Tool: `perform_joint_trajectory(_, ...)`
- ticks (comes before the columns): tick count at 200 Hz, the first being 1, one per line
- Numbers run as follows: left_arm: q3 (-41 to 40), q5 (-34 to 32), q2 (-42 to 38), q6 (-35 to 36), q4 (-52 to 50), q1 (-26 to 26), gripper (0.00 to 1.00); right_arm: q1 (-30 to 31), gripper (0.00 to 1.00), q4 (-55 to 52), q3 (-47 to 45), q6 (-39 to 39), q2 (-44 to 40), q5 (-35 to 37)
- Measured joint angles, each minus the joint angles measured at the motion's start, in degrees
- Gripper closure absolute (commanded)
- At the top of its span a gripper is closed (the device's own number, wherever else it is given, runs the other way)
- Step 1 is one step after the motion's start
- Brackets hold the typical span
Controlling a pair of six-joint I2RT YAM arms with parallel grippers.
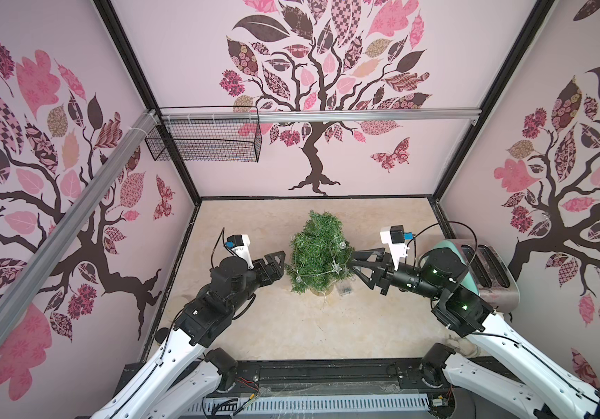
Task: Remove string lights from the small christmas tree
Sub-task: Move the christmas tree to the center of the board, then remove the light string from the Christmas tree.
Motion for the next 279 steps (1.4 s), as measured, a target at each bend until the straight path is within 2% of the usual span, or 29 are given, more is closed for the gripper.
perform_joint_trajectory(62,0.1,0.0,0.6,0.1,0.0,0.0,0.14,0.2,0.51,-3.1,8.0,-5.3,5.7,5.4)
perform_joint_trajectory(88,0.1,0.0,0.6,0.3,0.0,0.0,0.14,0.2,0.48,-3.8,8.2,-6.6,8.7,6.4)
perform_joint_trajectory(170,0.2,-0.2,0.7,1.1,0.0,0.0,0.13,0.2,0.49,-3.7,10.7,-9.1,11.8,7.8)
perform_joint_trajectory(214,0.2,-0.3,0.7,1.3,0.0,0.0,0.13,0.2,0.68,-3.4,11.6,-9.8,11.9,7.1)
perform_joint_trajectory(279,0.2,-0.7,0.7,1.3,0.0,0.0,0.13,0.2,0.86,-4.0,11.6,-9.9,10.3,7.1)
